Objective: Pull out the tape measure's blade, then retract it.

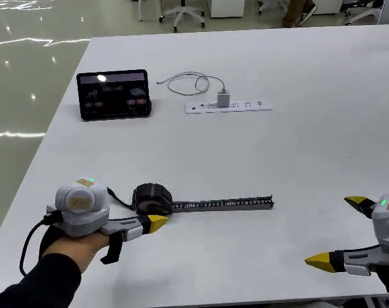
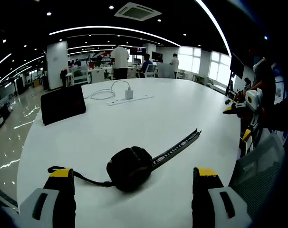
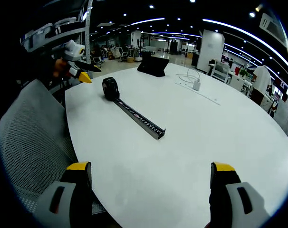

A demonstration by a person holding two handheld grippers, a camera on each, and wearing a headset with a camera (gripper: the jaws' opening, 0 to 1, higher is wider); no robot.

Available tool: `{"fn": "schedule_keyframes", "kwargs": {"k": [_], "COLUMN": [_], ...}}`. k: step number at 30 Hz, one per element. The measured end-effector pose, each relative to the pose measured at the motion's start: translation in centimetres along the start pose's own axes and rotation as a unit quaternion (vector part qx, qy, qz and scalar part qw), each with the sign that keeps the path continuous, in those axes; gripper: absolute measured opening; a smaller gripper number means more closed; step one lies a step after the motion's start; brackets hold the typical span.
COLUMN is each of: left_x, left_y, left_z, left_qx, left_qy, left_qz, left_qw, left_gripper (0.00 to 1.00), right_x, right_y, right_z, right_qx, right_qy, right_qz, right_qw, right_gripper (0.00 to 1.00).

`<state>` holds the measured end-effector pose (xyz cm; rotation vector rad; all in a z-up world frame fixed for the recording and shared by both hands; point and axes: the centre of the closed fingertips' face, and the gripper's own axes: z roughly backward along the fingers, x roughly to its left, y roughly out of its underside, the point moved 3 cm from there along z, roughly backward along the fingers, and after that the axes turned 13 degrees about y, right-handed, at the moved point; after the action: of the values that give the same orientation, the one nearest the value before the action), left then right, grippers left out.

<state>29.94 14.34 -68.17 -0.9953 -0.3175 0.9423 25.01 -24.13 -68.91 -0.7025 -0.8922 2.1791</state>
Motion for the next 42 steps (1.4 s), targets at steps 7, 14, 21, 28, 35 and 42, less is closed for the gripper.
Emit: {"fn": "schedule_keyframes", "kwargs": {"k": [7,14,21,28,35,42], "left_x": [-0.1,0.0,0.4,0.7,1.0,1.4], "left_y": [-0.6,-0.1,0.7,0.9,0.8,0.7], "left_z": [-1.3,-3.1,-4.3,-5.3,-6.0,-6.4], "left_qx": [-0.005,-0.013,-0.027,-0.034,-0.034,-0.04], "left_qy": [-0.01,-0.05,-0.072,-0.084,-0.091,-0.102], "left_qz": [0.011,0.038,0.079,0.074,0.053,0.057], "left_qw": [0.9999,0.9979,0.9939,0.9931,0.9938,0.9923], "left_gripper": [1.0,1.0,1.0,1.0,1.0,1.0], "right_x": [-0.5,-0.8,-1.0,-0.4,0.0,0.1], "right_y": [-0.7,-1.5,-2.6,-4.0,-4.1,-5.0], "right_z": [-1.2,-3.0,-4.8,-6.7,-8.9,-10.8], "right_qx": [0.003,0.01,0.018,0.007,0.057,0.067], "right_qy": [-0.012,-0.027,-0.046,-0.097,-0.142,-0.174], "right_qz": [0.018,0.036,0.066,0.128,0.175,0.231], "right_qw": [0.9998,0.9989,0.9966,0.987,0.9727,0.9551], "right_gripper": [1.0,1.0,1.0,0.93,0.93,0.89]}}
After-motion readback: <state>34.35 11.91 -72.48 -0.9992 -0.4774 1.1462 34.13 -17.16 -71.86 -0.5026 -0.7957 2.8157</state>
